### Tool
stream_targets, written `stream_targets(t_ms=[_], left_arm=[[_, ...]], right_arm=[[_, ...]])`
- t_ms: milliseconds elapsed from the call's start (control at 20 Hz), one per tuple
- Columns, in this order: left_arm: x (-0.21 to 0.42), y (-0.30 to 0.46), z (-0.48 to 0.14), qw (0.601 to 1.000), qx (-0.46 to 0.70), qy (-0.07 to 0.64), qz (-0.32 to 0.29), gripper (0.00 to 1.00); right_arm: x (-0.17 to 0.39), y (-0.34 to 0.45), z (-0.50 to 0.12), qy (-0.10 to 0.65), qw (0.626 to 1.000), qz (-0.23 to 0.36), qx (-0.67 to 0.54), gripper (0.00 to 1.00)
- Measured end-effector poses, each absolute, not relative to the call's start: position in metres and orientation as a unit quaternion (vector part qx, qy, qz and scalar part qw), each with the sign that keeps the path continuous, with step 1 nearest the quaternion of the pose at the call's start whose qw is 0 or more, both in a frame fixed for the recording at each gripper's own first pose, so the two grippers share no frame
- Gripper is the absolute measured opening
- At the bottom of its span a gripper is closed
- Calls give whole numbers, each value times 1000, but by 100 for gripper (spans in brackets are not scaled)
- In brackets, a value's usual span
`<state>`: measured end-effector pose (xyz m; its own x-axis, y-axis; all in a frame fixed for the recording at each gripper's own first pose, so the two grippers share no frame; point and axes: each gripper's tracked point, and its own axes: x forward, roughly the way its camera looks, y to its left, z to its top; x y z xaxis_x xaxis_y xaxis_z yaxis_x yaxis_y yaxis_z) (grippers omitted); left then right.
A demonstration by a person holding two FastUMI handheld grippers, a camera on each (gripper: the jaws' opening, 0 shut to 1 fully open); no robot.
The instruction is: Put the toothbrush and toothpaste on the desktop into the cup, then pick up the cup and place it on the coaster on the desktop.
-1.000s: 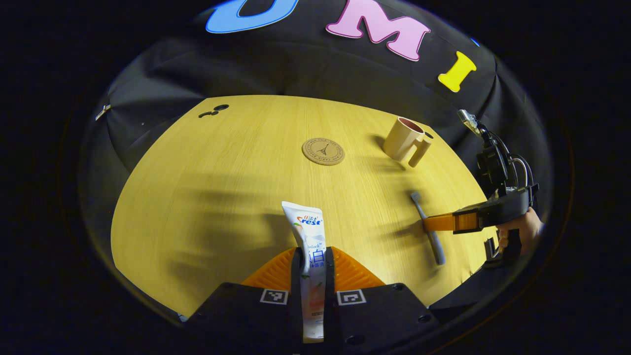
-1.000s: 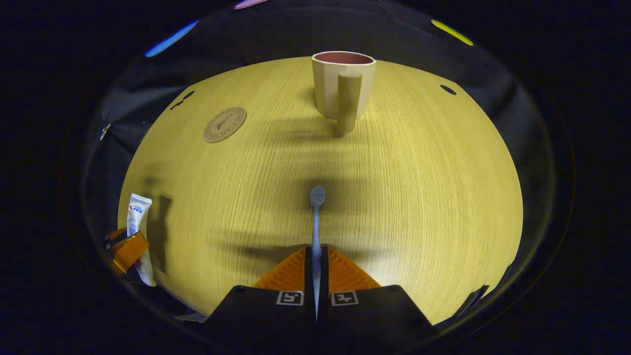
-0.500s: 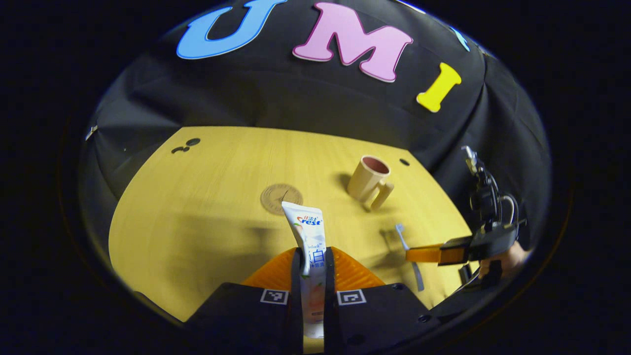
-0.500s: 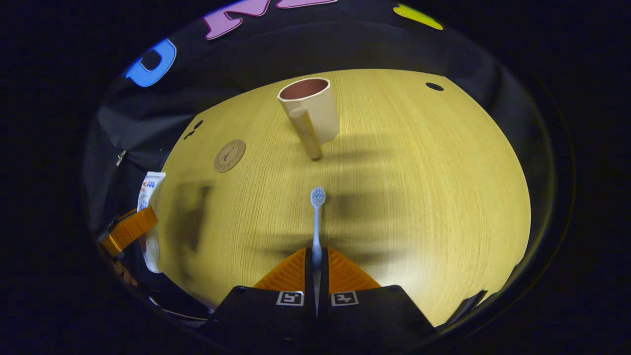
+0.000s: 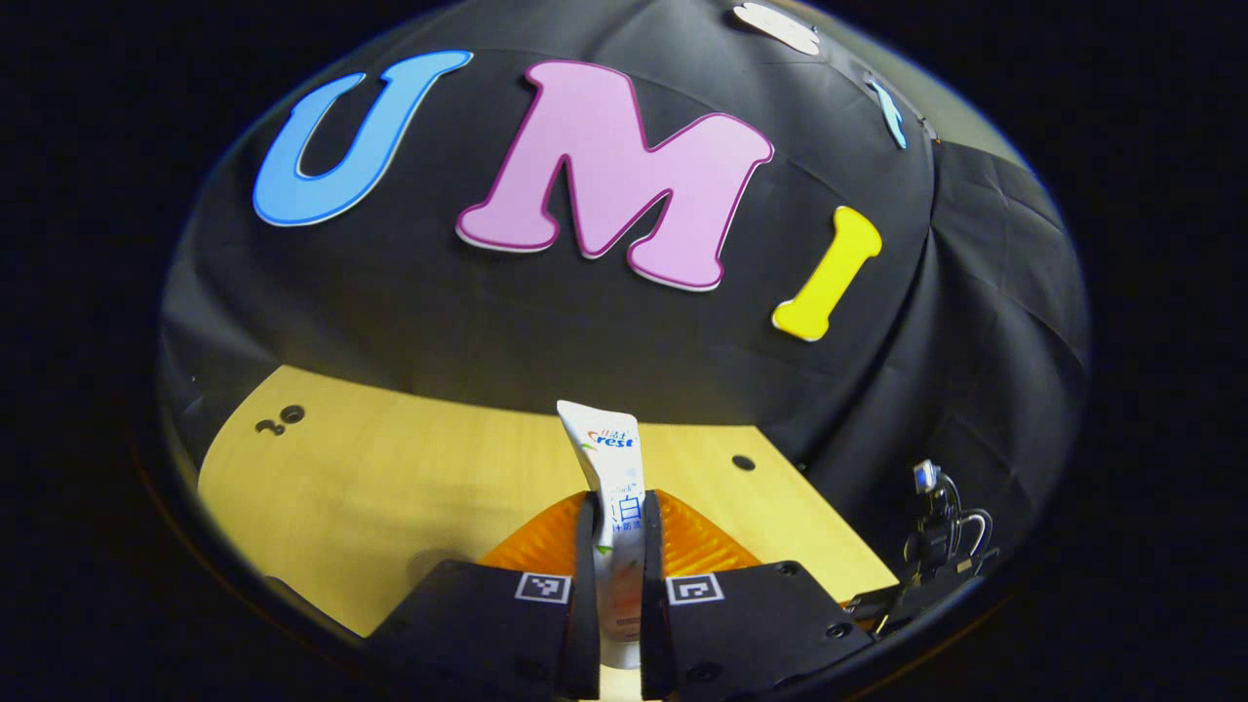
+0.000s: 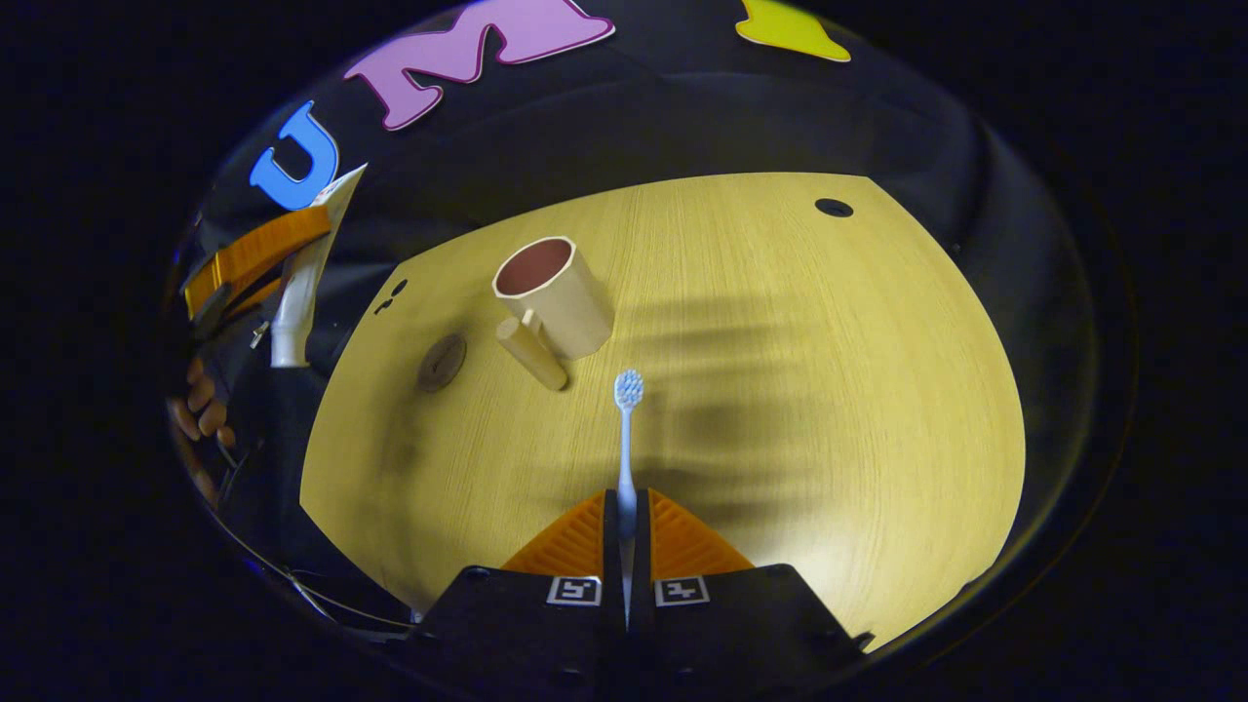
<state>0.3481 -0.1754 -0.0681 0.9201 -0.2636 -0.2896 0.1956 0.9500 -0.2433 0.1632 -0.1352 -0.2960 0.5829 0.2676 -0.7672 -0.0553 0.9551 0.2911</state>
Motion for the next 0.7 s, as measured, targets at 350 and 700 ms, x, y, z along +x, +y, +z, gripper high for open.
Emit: stream_targets(t_ms=[350, 700], left_arm=[[434, -230, -87, 977, -102, 117, -149, 22], [470, -222, -136, 979, -103, 91, -149, 21]], right_arm=[[178, -184, -300, 444, 883, 93, 123, 5], [181, -193, -310, 447, 879, 93, 136, 5]])
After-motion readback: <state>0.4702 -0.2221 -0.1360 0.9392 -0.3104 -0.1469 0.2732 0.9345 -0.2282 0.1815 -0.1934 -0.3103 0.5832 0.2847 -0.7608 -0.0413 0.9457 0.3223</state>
